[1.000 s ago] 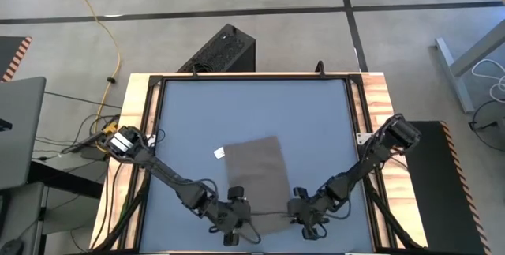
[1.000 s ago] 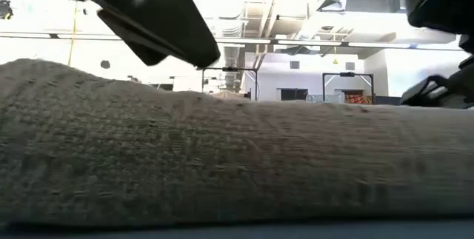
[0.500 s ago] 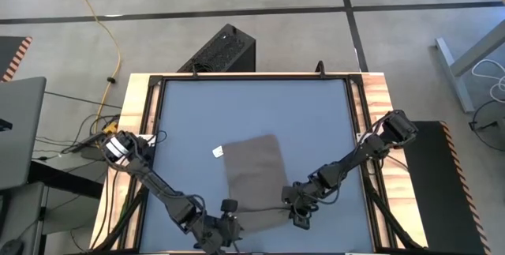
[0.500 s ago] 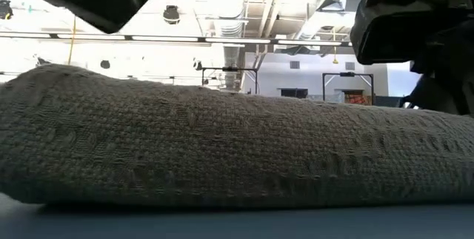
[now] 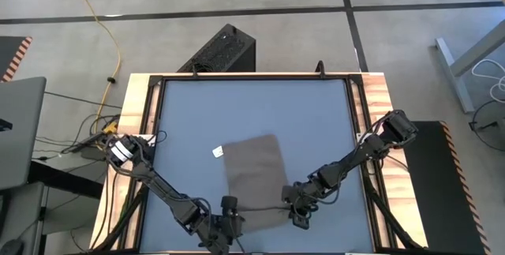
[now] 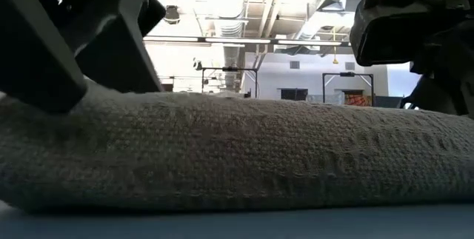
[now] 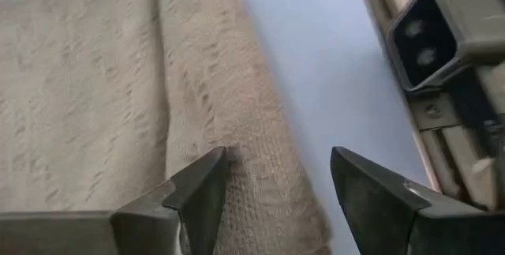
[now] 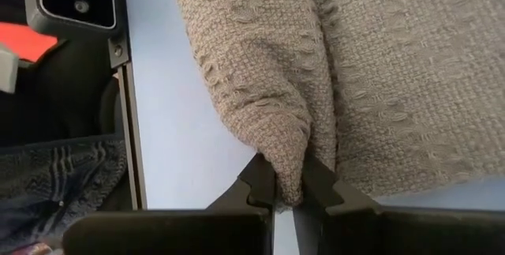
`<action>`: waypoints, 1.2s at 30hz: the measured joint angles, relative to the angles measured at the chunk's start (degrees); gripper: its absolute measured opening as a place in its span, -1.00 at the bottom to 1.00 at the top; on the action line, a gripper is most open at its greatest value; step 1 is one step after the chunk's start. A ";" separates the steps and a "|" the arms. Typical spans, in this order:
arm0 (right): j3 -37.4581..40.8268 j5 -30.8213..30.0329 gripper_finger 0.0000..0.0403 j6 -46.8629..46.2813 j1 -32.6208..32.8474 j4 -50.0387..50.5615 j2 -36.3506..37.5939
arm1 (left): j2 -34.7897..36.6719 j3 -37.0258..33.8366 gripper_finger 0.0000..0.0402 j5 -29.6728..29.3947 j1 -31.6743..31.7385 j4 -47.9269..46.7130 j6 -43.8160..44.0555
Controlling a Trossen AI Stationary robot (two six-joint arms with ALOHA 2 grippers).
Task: Roll towel into tight, uniform cylinder
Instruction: Roll the gray towel
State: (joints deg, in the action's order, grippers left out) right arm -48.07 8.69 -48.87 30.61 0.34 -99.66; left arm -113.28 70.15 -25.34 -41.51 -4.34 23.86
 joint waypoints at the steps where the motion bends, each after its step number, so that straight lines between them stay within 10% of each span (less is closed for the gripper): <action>1: 0.00 -0.27 -0.80 -0.97 0.00 0.01 0.01 | -0.01 0.00 0.07 0.15 0.02 -0.61 0.85; 14: -0.02 -0.71 -0.80 -8.34 -0.02 -0.64 0.04 | -4.57 0.15 -0.52 3.06 0.67 -4.79 14.10; 18: -0.02 1.87 -0.80 -10.14 -0.09 -0.84 0.04 | -3.07 0.11 -0.88 9.84 1.81 -4.99 15.30; 25: -0.15 4.32 -0.80 -14.96 -0.11 -1.71 -0.02 | -2.02 -0.01 -0.92 28.63 5.05 -2.46 17.62; 36: -0.06 2.16 -0.69 -15.90 -0.14 -1.32 0.00 | -1.29 -15.95 -0.92 36.65 7.17 30.05 31.34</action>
State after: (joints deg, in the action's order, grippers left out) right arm -48.14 10.85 -64.77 30.47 -0.98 -99.66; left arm -114.57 54.20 11.30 -34.34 25.72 55.21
